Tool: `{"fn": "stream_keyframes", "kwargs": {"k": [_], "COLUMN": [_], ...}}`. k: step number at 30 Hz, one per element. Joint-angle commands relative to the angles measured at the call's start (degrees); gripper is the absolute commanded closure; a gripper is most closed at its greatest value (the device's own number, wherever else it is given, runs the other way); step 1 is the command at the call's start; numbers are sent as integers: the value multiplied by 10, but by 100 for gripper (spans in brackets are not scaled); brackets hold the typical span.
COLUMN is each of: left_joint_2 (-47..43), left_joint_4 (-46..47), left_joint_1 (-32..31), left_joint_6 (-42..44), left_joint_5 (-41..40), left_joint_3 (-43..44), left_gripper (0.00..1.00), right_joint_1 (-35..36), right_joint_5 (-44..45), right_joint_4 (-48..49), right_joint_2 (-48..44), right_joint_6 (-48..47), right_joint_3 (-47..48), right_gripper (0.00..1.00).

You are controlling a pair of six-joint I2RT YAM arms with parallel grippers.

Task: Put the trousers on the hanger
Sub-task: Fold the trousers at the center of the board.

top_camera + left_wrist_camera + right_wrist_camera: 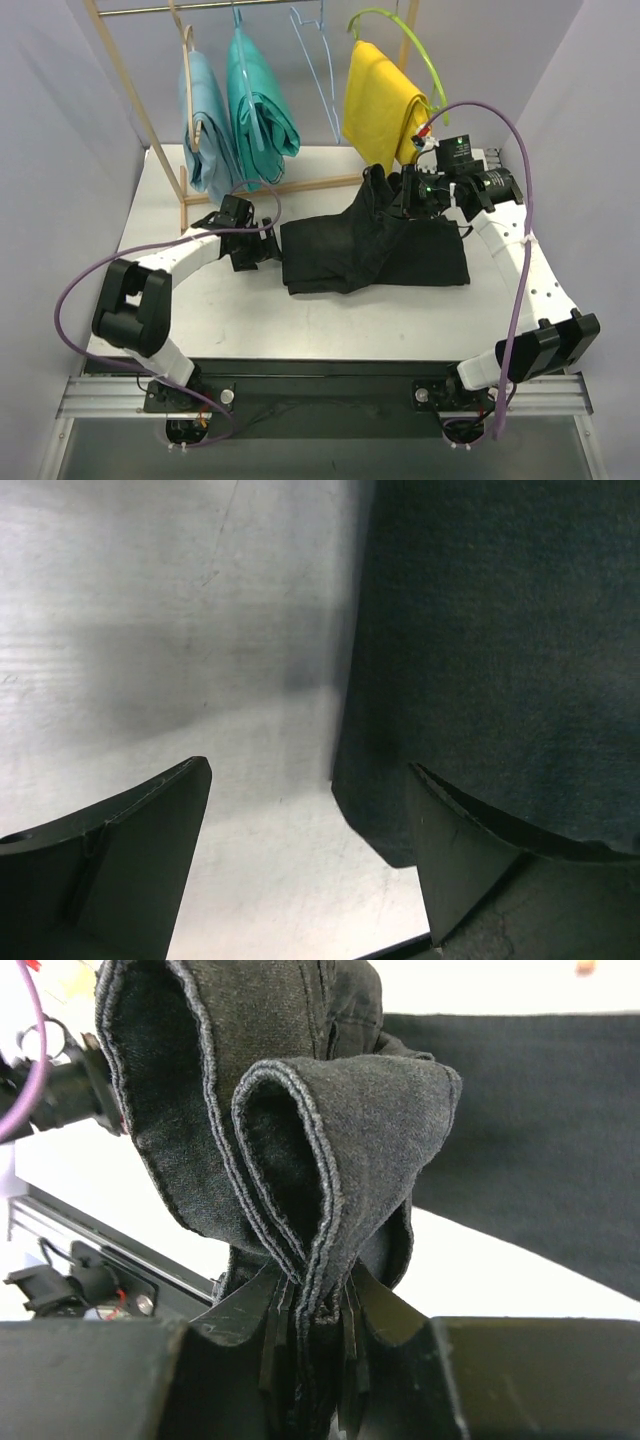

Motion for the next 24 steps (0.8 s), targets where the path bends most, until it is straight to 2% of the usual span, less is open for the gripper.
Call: {"fn": "stream_keyframes", "kwargs": {"k": [1, 11, 18, 22, 24], "left_joint_2": [37, 86, 111, 131, 138], "left_joint_4": [61, 73, 95, 100, 102], "left_joint_1": [-8, -29, -50, -56, -57], "left_joint_6": [-25, -30, -34, -36, -38], "left_joint_5": [5, 8, 16, 21, 21], "left_joint_3": [35, 65, 68, 72, 73], "left_gripper": [12, 16, 18, 26, 33], "right_joint_1": [-16, -53, -85, -102, -112], "right_joint_5": [-3, 14, 12, 11, 15], "right_joint_4": [12, 16, 51, 73, 88], "right_joint_2": [-21, -26, -25, -23, -21], "right_joint_6": [-25, -41, -53, -54, -53], "right_joint_3": [-26, -38, -91, -128, -141], "right_gripper": [100, 100, 100, 100, 100]}}
